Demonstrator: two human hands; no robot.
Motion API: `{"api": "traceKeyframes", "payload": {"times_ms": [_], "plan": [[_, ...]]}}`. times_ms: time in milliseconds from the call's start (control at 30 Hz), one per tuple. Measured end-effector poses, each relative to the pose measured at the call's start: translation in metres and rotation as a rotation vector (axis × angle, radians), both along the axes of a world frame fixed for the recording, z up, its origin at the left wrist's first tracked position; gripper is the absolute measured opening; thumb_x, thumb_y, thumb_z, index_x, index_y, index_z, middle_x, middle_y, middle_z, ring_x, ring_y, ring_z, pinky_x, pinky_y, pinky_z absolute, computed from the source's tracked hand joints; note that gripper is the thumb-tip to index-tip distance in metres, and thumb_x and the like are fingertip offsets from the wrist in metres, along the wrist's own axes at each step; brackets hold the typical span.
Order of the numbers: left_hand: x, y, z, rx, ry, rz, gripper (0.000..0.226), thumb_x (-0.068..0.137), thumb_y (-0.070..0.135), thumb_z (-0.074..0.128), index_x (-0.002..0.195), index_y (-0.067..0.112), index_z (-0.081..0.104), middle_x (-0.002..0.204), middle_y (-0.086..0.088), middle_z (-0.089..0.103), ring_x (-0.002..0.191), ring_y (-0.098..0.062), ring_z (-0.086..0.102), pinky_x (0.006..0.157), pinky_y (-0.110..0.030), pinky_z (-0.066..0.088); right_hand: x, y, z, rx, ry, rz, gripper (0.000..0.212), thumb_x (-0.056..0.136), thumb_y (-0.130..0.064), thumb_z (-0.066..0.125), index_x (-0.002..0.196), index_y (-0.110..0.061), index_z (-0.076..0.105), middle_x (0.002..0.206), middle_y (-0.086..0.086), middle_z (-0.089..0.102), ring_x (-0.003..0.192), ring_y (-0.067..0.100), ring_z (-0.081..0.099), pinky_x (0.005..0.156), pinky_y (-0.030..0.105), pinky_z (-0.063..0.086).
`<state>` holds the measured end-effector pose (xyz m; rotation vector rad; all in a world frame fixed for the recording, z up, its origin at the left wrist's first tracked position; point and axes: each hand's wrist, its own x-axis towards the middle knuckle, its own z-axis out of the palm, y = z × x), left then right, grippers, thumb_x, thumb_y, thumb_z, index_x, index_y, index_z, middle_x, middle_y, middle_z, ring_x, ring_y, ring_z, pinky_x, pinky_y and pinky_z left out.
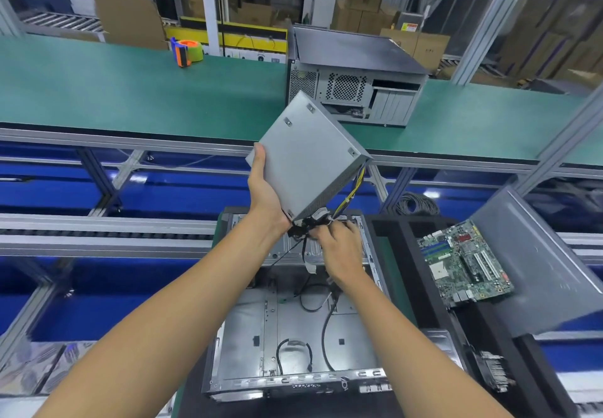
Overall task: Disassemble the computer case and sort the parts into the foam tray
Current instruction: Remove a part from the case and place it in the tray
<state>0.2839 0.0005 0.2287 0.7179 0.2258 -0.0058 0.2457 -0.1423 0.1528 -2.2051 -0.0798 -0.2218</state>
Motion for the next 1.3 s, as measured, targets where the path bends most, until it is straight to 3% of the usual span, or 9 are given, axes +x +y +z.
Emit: {"api": "traceKeyframes", "payload": {"times_ms": [133, 333, 567, 667, 767, 933, 1033, 1100, 1300], "plan": [[0.001, 0.002, -0.004, 0.011, 0.043, 0.014, 0.068, 0.082, 0.084, 0.053, 0.095, 0.025, 0.083, 0.111, -0.011, 0.077, 0.093, -0.034, 0.076, 0.072, -0.046, 0.061, -0.013, 0.001, -0.024, 0.247, 0.136, -0.126, 0.037, 0.077, -0.039, 0.056, 0.108, -0.025, 0.041, 0.113, -0.003, 0.036, 0.107, 0.009, 0.029, 0.084, 0.023, 0.030], [0.002, 0.014, -0.011, 0.025, 0.062, 0.039, 0.069, 0.086, 0.081, 0.050, 0.098, 0.022, 0.082, 0.113, -0.012, 0.077, 0.096, -0.036, 0.076, 0.070, -0.047, 0.061, -0.061, 0.039, -0.066, 0.219, 0.047, -0.553, 0.047, 0.073, -0.011, 0.076, 0.094, -0.019, 0.035, 0.099, -0.002, 0.036, 0.094, 0.019, 0.034, 0.081, 0.034, 0.028], [-0.002, 0.041, -0.024, 0.058, 0.078, 0.060, 0.066, 0.083, 0.082, 0.055, 0.100, 0.024, 0.082, 0.113, -0.010, 0.077, 0.095, -0.036, 0.076, 0.067, -0.047, 0.061, -0.046, 0.080, -0.078, 0.464, 0.462, -0.453, 0.042, 0.084, -0.017, 0.072, 0.118, -0.016, 0.048, 0.119, 0.003, 0.037, 0.113, 0.023, 0.034, 0.095, 0.040, 0.037], [-0.004, 0.052, -0.033, 0.078, 0.096, 0.075, 0.066, 0.082, 0.083, 0.054, 0.099, 0.026, 0.082, 0.114, -0.010, 0.077, 0.096, -0.036, 0.076, 0.070, -0.049, 0.061, -0.036, 0.082, -0.070, 0.661, 0.592, -0.502, 0.013, 0.095, -0.016, 0.057, 0.094, -0.020, 0.069, 0.119, 0.005, 0.047, 0.114, 0.025, 0.041, 0.094, 0.046, 0.048], [-0.004, 0.064, -0.041, 0.121, 0.124, 0.106, 0.065, 0.080, 0.085, 0.055, 0.096, 0.028, 0.082, 0.112, -0.009, 0.077, 0.095, -0.036, 0.076, 0.068, -0.047, 0.061, -0.041, 0.077, -0.072, 0.771, 0.497, -0.470, 0.030, 0.094, -0.008, 0.047, 0.073, -0.017, 0.066, 0.086, 0.001, 0.068, 0.087, 0.023, 0.059, 0.073, 0.033, 0.048], [0.000, 0.080, -0.051, 0.126, 0.167, 0.156, 0.069, 0.080, 0.083, 0.057, 0.104, 0.023, 0.079, 0.112, -0.009, 0.077, 0.096, -0.035, 0.076, 0.070, -0.046, 0.062, -0.040, 0.068, -0.079, 0.687, 0.509, -0.707, 0.006, 0.089, -0.006, 0.057, 0.094, -0.008, 0.061, 0.102, 0.009, 0.060, 0.094, 0.028, 0.055, 0.074, 0.037, 0.040], [0.002, 0.084, -0.054, 0.114, 0.168, 0.165, 0.071, 0.082, 0.081, 0.058, 0.114, 0.020, 0.076, 0.115, -0.009, 0.077, 0.099, -0.035, 0.075, 0.073, -0.046, 0.062, -0.034, 0.066, -0.084, 0.731, 0.655, -0.678, 0.022, 0.087, -0.004, 0.065, 0.107, -0.001, 0.056, 0.109, 0.013, 0.055, 0.096, 0.032, 0.056, 0.073, 0.037, 0.043], [0.003, 0.086, -0.057, 0.113, 0.172, 0.162, 0.069, 0.082, 0.080, 0.058, 0.114, 0.020, 0.076, 0.115, -0.009, 0.076, 0.099, -0.035, 0.075, 0.072, -0.045, 0.062, -0.035, 0.066, -0.086, 0.752, 0.659, -0.540, 0.008, 0.095, -0.006, 0.054, 0.102, -0.006, 0.059, 0.101, 0.010, 0.058, 0.079, 0.023, 0.055, 0.065, 0.033, 0.039], [0.008, 0.090, -0.069, 0.166, 0.166, 0.188, 0.066, 0.087, 0.077, 0.056, 0.115, 0.020, 0.074, 0.112, -0.008, 0.077, 0.096, -0.033, 0.076, 0.069, -0.043, 0.062, -0.055, 0.057, -0.084, 0.643, 0.465, -0.522, 0.038, 0.098, -0.023, 0.040, 0.072, -0.009, 0.064, 0.064, 0.007, 0.072, 0.058, 0.016, 0.065, 0.064, 0.032, 0.047]]}}
